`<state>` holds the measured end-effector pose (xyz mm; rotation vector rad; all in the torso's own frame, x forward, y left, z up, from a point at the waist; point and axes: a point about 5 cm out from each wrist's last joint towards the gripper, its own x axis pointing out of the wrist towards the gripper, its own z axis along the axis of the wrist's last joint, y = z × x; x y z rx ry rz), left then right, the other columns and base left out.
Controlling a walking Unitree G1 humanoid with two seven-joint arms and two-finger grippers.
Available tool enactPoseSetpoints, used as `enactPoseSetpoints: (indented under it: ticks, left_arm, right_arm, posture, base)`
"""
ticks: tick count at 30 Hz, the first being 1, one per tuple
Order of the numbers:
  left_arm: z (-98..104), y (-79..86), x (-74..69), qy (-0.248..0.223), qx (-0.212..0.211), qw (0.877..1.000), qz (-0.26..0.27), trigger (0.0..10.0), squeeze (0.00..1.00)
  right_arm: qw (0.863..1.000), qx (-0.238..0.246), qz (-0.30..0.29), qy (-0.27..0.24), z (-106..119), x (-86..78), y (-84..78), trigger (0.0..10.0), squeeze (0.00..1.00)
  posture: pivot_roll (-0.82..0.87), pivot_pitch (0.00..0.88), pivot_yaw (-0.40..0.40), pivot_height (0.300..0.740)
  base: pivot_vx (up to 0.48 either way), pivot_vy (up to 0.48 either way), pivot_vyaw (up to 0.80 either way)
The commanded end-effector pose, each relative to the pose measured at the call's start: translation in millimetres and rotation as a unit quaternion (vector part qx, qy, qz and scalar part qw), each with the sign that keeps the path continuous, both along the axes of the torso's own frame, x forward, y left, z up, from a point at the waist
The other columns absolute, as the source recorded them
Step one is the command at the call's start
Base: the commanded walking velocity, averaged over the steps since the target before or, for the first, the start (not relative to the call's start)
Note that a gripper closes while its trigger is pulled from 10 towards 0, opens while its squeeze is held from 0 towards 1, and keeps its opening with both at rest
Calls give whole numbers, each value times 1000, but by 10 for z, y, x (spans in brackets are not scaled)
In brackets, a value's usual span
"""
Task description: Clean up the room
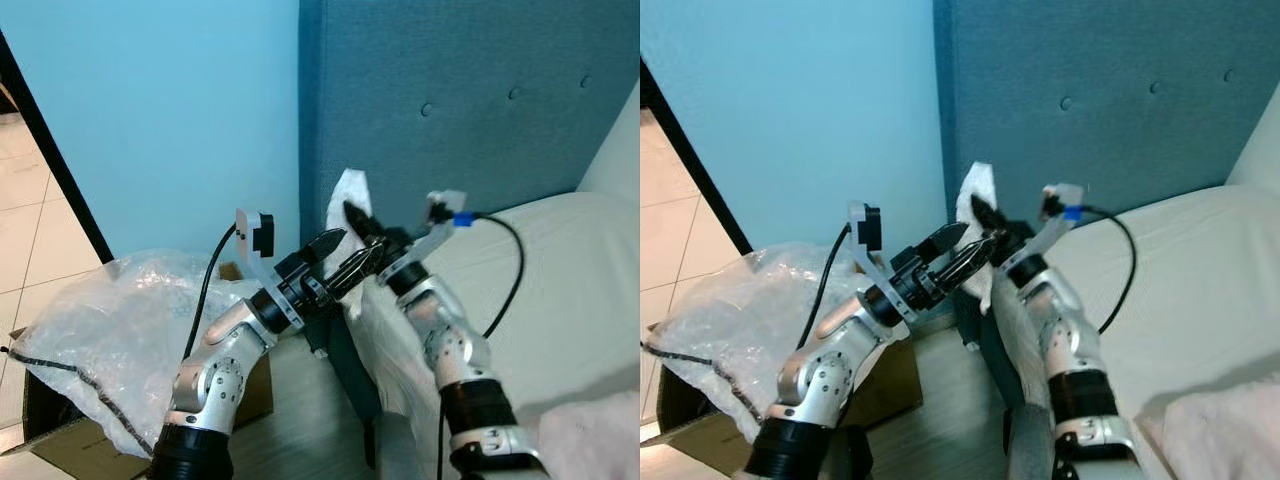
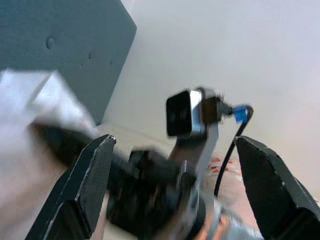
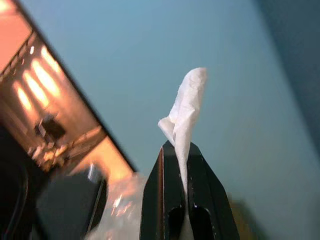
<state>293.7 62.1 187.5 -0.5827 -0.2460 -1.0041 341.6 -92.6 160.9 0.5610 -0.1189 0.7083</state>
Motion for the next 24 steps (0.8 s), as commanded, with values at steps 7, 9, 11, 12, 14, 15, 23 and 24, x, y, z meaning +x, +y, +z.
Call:
enactPoseSetpoints:
  ticks: [7, 9, 11, 12, 14, 15, 23, 24]
  left_arm:
    - [1, 127, 123, -10, 15, 998, 58, 10000, 0]
    - [-16, 164, 152, -7, 18, 997, 76, 10000, 0]
    - [-48, 226, 203, 1, 24, 994, 105, 10000, 0]
    - [-88, 313, 254, 13, 27, 990, 140, 10000, 0]
    - [-137, 417, 299, 25, 34, 983, 178, 10000, 0]
    - [-200, 546, 334, 41, 41, 974, 220, 10000, 0]
    - [-504, 1072, 355, 99, 87, 924, 360, 10000, 0]
    - [-554, 1143, 354, 107, 98, 914, 379, 10000, 0]
  right_arm:
    - [999, -22, 18, 34, -199, -43, 83, 0, 0]
    - [999, -26, 16, 37, -212, -41, 69, 0, 0]
    - [999, -26, 10, 42, -229, -30, 37, 0, 0]
    - [998, -30, 2, 47, -251, -20, -3, 0, 0]
    - [998, -35, -5, 52, -280, -12, -42, 0, 0]
    - [998, -39, -13, 56, -308, -6, -81, 0, 0]
    - [995, -55, -39, 68, -397, 4, -171, 0, 0]
    - [995, -57, -42, 70, -409, 9, -180, 0, 0]
  posture:
    - [-41, 0, 4, 572]
    - [-41, 0, 4, 577]
    - [-41, 0, 3, 582]
    - [-40, 0, 3, 587]
    - [-39, 0, 4, 592]
    - [-39, 0, 5, 597]
    - [-32, 0, 7, 622]
    - [-30, 0, 9, 627]
  base:
    - [0, 0, 0]
    - [0, 0, 0]
    - [0, 0, 0]
    - [0, 0, 0]
    - [0, 0, 0]
    - [0, 0, 0]
    - [0, 0, 0]
    - [0, 0, 0]
